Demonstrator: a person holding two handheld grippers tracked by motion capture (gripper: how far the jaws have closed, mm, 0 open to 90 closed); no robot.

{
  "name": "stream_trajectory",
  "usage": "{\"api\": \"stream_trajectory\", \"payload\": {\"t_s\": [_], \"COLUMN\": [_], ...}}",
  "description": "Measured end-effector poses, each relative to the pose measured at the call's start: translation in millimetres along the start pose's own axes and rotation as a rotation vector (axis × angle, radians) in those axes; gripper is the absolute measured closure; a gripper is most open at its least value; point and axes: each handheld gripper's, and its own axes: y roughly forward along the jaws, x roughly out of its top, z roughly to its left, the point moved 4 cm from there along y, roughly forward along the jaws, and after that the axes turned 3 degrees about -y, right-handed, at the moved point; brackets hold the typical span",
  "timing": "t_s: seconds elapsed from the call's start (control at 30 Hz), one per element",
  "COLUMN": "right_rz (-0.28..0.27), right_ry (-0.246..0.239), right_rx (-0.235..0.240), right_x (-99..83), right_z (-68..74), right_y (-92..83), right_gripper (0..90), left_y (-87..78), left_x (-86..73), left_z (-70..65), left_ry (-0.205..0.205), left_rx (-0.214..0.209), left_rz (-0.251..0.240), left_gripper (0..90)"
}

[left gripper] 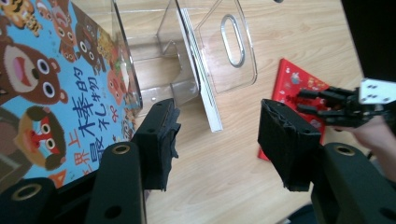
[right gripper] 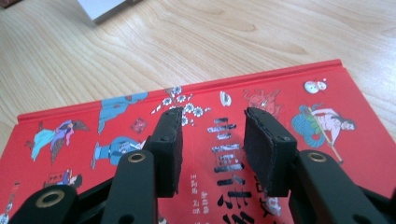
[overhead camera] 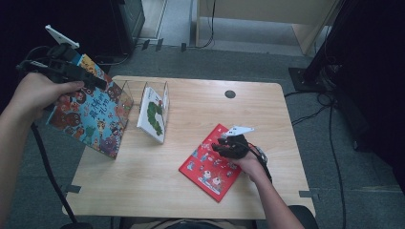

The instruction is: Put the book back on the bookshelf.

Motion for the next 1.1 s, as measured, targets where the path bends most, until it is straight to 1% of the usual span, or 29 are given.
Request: {"api": "stream_trajectory", "payload": {"t_s": [0.03, 0.07, 0.17, 0.23, 0.3, 0.37, 0.47, 0.53, 0.6, 0.67, 0.77, 0.83, 0.9, 0.93, 1.0, 1.1], "right_rz": [0.002, 0.002, 0.011, 0.018, 0.016, 0.011, 0.010, 0.009, 0.009, 0.009, 0.011, 0.011, 0.012, 0.013, 0.017, 0.022], "right_ry": [0.003, 0.005, 0.019, 0.012, 0.004, 0.001, 0.001, -0.002, 0.000, 0.001, -0.002, -0.002, -0.012, -0.019, -0.027, -0.036], "right_rx": [0.001, 0.002, 0.014, 0.014, 0.011, 0.010, 0.009, 0.009, 0.006, 0.003, 0.005, 0.007, 0.011, 0.011, 0.015, 0.018], "right_x": [1.0, 1.9, 3.5, 3.9, 4.7, 5.8, 6.3, 6.6, 6.9, 7.0, 7.1, 7.2, 7.1, 7.0, 6.7, 5.8], "right_z": [-0.6, -1.4, -1.5, -1.6, -1.6, -1.7, -1.5, -1.7, -2.1, -2.4, -2.8, -2.4, -1.9, -1.5, -0.6, 0.1], "right_y": [0.1, 0.4, 1.4, 1.8, 2.2, 2.4, 2.7, 2.5, 2.0, 1.5, 1.5, 1.5, 1.7, 1.9, 2.2, 2.8], "right_gripper": [57.6, 57.7, 57.5, 57.2, 57.3, 57.3, 57.3, 57.1, 56.3, 56.2, 56.2, 56.5, 56.6, 56.9, 57.3, 58.1], "left_y": [2.8, 5.6, 14.5, 21.0, 27.4, 32.8, 39.3, 42.7, 47.8, 54.0, 62.2, 66.5, 70.9, 73.2, 77.5, 85.4], "left_x": [-1.6, -3.5, -8.8, -12.7, -16.8, -20.5, -26.1, -30.2, -35.1, -40.3, -47.2, -50.9, -54.2, -55.9, -58.9, -63.7], "left_z": [-1.9, -3.6, -6.1, -8.1, -10.8, -12.2, -15.0, -16.8, -18.7, -20.3, -24.1, -27.4, -30.6, -31.9, -34.1, -35.8], "left_ry": [0.022, 0.033, 0.029, 0.019, 0.020, 0.024, 0.025, 0.028, 0.029, 0.037, 0.047, 0.060, 0.067, 0.072, 0.071, 0.075], "left_rx": [-0.012, -0.024, -0.038, -0.043, -0.062, -0.054, -0.064, -0.105, -0.124, -0.122, -0.101, -0.107, -0.104, -0.110, -0.124, -0.128], "left_rz": [0.002, 0.004, 0.001, -0.001, 0.001, 0.000, -0.005, -0.018, -0.026, -0.019, -0.008, -0.009, -0.012, -0.011, -0.018, -0.020], "left_gripper": [46.6, 46.5, 46.4, 46.2, 45.9, 45.8, 45.1, 44.8, 44.9, 44.9, 44.6, 44.5, 44.2, 44.2, 43.9, 43.9]}}
